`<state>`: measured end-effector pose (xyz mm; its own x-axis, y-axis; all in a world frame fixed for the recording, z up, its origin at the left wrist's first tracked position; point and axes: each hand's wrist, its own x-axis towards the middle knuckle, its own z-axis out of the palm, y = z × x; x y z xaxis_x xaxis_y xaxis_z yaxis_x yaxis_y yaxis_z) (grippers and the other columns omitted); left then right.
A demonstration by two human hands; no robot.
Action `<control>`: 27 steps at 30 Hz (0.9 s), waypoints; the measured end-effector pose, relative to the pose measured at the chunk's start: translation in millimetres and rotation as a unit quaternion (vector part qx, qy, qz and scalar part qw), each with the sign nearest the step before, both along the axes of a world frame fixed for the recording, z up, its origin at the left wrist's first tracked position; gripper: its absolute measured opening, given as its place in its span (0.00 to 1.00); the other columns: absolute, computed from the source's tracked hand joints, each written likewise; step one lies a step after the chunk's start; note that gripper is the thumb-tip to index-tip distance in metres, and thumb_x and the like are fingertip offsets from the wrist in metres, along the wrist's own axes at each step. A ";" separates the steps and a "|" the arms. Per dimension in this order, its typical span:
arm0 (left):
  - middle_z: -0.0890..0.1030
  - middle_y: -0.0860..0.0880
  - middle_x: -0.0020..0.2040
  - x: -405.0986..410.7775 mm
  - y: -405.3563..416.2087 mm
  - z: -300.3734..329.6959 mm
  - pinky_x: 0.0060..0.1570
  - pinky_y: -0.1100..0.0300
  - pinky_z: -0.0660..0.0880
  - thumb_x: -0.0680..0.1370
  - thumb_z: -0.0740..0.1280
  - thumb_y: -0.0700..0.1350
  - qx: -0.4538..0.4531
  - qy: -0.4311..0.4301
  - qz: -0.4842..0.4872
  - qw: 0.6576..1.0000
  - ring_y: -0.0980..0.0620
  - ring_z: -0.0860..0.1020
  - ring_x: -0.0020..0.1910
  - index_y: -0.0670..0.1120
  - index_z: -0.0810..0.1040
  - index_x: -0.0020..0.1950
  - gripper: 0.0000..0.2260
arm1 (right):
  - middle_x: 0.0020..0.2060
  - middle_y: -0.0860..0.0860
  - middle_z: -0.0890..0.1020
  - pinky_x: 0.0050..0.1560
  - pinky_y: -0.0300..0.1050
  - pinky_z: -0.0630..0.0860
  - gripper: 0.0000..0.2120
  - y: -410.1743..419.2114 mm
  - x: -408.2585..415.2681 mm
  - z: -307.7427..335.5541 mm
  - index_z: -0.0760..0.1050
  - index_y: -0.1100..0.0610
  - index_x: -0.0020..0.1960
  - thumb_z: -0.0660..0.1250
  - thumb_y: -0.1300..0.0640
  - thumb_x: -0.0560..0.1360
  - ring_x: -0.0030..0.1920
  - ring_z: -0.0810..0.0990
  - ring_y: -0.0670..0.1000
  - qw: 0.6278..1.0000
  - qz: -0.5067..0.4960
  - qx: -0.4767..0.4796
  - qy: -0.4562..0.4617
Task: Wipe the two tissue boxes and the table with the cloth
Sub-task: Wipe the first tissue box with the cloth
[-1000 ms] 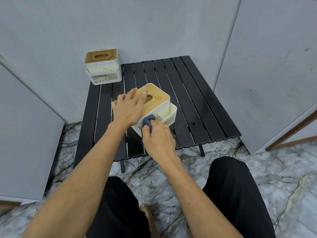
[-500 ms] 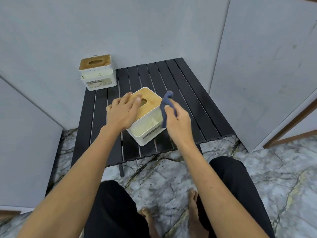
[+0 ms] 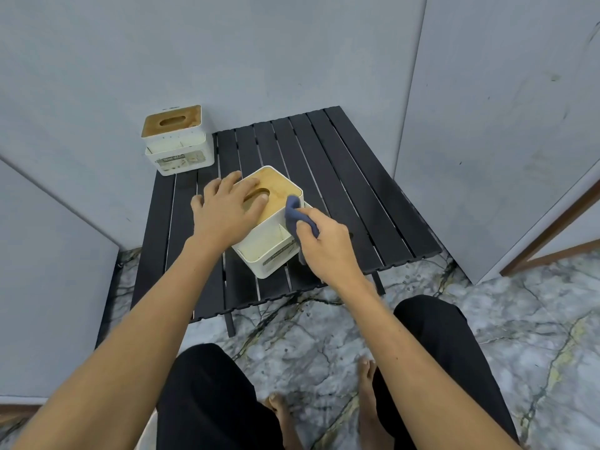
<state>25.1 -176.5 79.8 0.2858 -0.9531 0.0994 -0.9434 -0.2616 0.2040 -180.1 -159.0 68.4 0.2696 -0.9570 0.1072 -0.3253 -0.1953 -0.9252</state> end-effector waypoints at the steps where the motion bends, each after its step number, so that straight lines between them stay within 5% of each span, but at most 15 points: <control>1: 0.64 0.53 0.78 -4.2 0.8 1.7 0.72 0.36 0.56 0.80 0.57 0.64 -0.033 -0.014 0.000 0.999 0.44 0.59 0.77 0.61 0.71 0.72 0.21 | 0.35 0.50 0.78 0.37 0.40 0.73 0.10 -0.3 -3.2 1.2 0.77 0.55 0.49 0.57 0.60 0.79 0.36 0.76 0.47 1.000 0.001 0.014 -0.013; 3: 0.64 0.52 0.78 -12.5 0.6 7.4 0.71 0.35 0.57 0.78 0.61 0.67 -0.045 0.000 0.006 0.999 0.42 0.60 0.76 0.59 0.71 0.72 0.25 | 0.36 0.51 0.80 0.37 0.40 0.73 0.10 -3.5 -11.0 2.9 0.78 0.55 0.48 0.58 0.59 0.78 0.36 0.76 0.47 0.998 -0.015 0.040 -0.040; 8: 0.49 0.51 0.83 -19.0 -25.5 28.6 0.70 0.25 0.49 0.64 0.59 0.82 0.133 0.045 -0.026 0.990 0.38 0.50 0.81 0.69 0.47 0.79 0.47 | 0.43 0.50 0.83 0.46 0.45 0.78 0.11 -21.4 -41.4 3.7 0.80 0.50 0.50 0.59 0.56 0.77 0.46 0.81 0.49 0.987 -0.101 0.079 -0.100; 16: 0.59 0.45 0.79 -41.0 -60.9 38.7 0.69 0.32 0.64 0.55 0.68 0.78 0.228 0.037 -0.027 0.973 0.35 0.60 0.76 0.63 0.55 0.79 0.55 | 0.37 0.45 0.78 0.42 0.39 0.74 0.12 -37.0 -64.1 -10.0 0.81 0.50 0.52 0.59 0.57 0.78 0.41 0.77 0.45 0.977 -0.125 0.113 -0.131; 22: 0.63 0.46 0.75 -31.6 -55.8 44.3 0.61 0.41 0.72 0.59 0.76 0.71 0.186 0.063 -0.038 0.980 0.39 0.67 0.70 0.61 0.59 0.78 0.50 | 0.37 0.47 0.77 0.40 0.38 0.72 0.11 -38.4 -67.2 -20.1 0.80 0.52 0.51 0.59 0.59 0.78 0.39 0.75 0.45 0.969 -0.134 0.147 -0.146; 27: 0.66 0.49 0.73 -12.7 -33.4 59.0 0.53 0.47 0.77 0.63 0.80 0.64 0.048 0.139 -0.064 0.987 0.48 0.69 0.62 0.59 0.61 0.77 0.48 | 0.39 0.52 0.76 0.42 0.41 0.72 0.10 -38.2 -67.6 -21.6 0.78 0.59 0.48 0.58 0.59 0.78 0.40 0.74 0.47 0.964 -0.142 0.155 -0.162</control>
<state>12.4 -209.9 138.9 0.1665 -0.9842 -0.0595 -0.8809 -0.1756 0.4396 -247.7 -197.2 46.9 -0.0073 -0.9870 -0.1604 -0.0100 0.1605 -0.9870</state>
